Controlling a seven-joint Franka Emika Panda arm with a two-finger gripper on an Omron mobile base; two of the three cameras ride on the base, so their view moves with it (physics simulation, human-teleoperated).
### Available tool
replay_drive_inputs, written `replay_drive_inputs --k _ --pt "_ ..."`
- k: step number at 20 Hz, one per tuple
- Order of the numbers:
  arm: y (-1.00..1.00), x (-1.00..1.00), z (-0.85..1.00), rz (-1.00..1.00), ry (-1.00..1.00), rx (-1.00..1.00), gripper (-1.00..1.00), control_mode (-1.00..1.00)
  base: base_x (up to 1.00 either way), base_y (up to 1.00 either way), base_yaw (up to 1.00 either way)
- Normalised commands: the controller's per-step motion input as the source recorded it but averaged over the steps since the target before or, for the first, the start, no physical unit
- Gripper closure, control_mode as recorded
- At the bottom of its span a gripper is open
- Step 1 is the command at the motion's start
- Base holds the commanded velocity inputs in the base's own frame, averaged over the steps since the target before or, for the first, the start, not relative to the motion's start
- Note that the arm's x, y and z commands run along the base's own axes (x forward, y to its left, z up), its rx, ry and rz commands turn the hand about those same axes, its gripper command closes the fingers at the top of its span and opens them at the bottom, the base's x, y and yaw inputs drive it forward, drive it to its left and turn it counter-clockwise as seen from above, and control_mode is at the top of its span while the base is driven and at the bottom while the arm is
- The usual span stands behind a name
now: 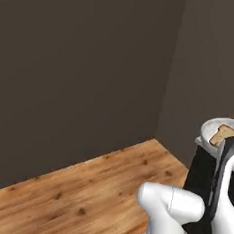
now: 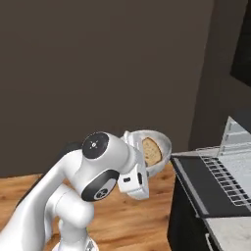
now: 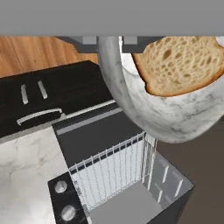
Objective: Pick up the heated bread from the toaster oven and place it in the bowl. Then move the bread bowl to the dining counter.
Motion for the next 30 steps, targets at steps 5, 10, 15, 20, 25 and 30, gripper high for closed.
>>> replay_drive_inputs --k 5,10,15,20,25,30 --pt "0.00 0.00 0.00 0.00 0.00 0.00 1.00 1.00 0.00 0.00 1.00" --pt "0.00 0.00 0.00 0.00 0.00 0.00 1.00 1.00 0.00 0.00 1.00" --pt "0.00 0.00 0.00 0.00 0.00 0.00 1.00 1.00 0.00 0.00 0.98" --pt "0.00 0.00 0.00 0.00 0.00 0.00 1.00 1.00 0.00 0.00 0.88" --pt "0.00 0.00 0.00 0.00 0.00 0.00 1.00 1.00 0.00 0.00 0.89" --pt "0.00 0.00 0.00 0.00 0.00 0.00 1.00 1.00 0.11 0.00 0.85"
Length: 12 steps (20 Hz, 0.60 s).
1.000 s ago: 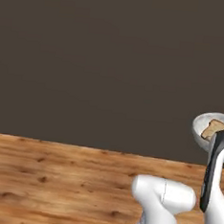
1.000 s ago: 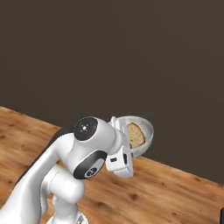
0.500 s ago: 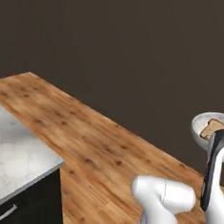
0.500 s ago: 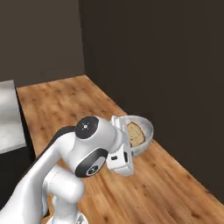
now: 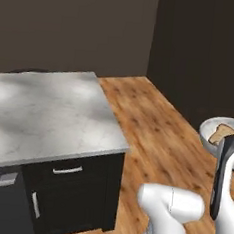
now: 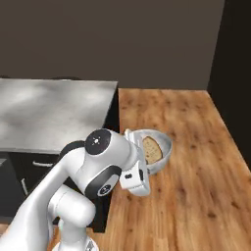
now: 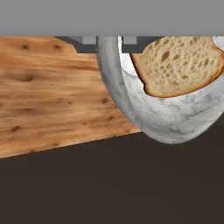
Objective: Pick up the heated bread from the toaster oven and place it in the bowl. Then move the bread bowl to the dining counter.
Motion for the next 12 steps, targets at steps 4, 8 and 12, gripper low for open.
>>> replay_drive_inputs --k 4,8,12 --pt "0.00 0.00 0.00 0.00 0.00 0.00 1.00 1.00 0.06 0.00 0.86" --pt "0.00 0.00 0.00 0.00 0.00 0.00 1.00 1.00 0.25 0.36 0.72" --pt "0.00 0.00 0.00 0.00 0.00 0.00 1.00 1.00 0.29 0.72 0.45"
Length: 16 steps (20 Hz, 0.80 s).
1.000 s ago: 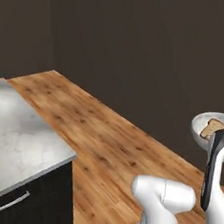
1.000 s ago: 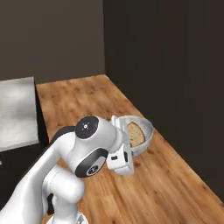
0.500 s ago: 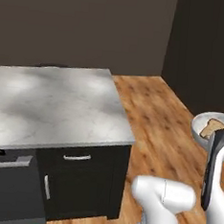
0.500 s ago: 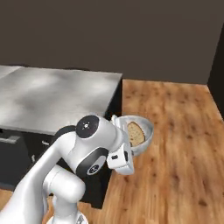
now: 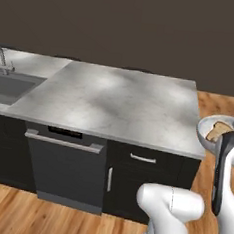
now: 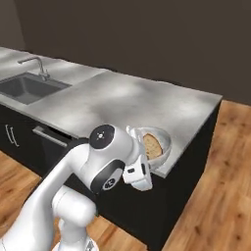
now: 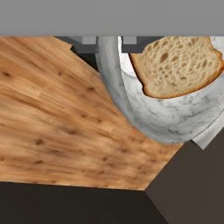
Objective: Pick up the heated bread from the toaster oven and place it in the bowl. Then move the bread bowl to the dining counter.
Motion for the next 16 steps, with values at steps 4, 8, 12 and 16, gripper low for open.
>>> replay_drive_inputs --k 4,8,12,16 --pt "0.00 0.00 0.00 0.00 0.00 0.00 1.00 1.00 0.51 0.94 0.07" --pt "0.00 0.00 0.00 0.00 0.00 0.00 1.00 1.00 0.51 0.97 -0.07" --pt "0.00 0.00 0.00 0.00 0.00 0.00 1.00 1.00 0.41 0.87 -0.13" --pt "0.00 0.00 0.00 0.00 0.00 0.00 1.00 1.00 0.54 0.31 -0.06"
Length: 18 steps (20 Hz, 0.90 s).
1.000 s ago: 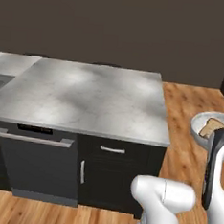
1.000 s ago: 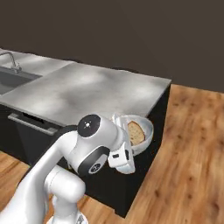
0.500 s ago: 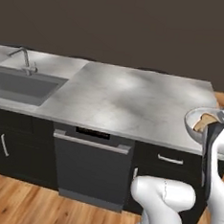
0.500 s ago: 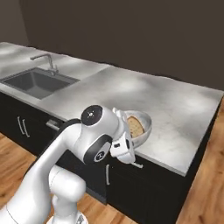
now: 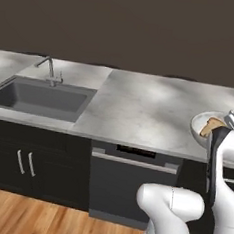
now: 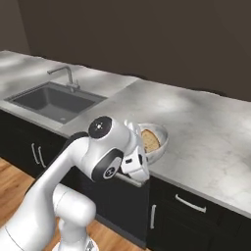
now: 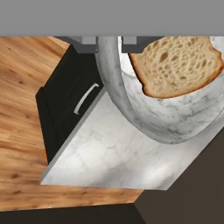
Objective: Pick up the heated bread from the toaster oven and place it in the bowl. Then move the bread bowl to the dining counter.
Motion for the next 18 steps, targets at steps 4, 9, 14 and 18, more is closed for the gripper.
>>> replay_drive_inputs --k 4,9,14,18 --pt "0.00 0.00 0.00 0.00 0.00 0.00 1.00 1.00 0.60 0.00 0.00" --pt "0.00 0.00 0.00 0.00 0.00 0.00 1.00 1.00 0.70 0.00 -0.04" --pt "0.00 0.33 0.00 -0.01 0.00 0.08 1.00 -1.00 0.44 0.00 -0.03" --pt "0.00 1.00 -0.03 0.00 0.02 0.21 1.00 -1.00 0.00 0.00 0.00"
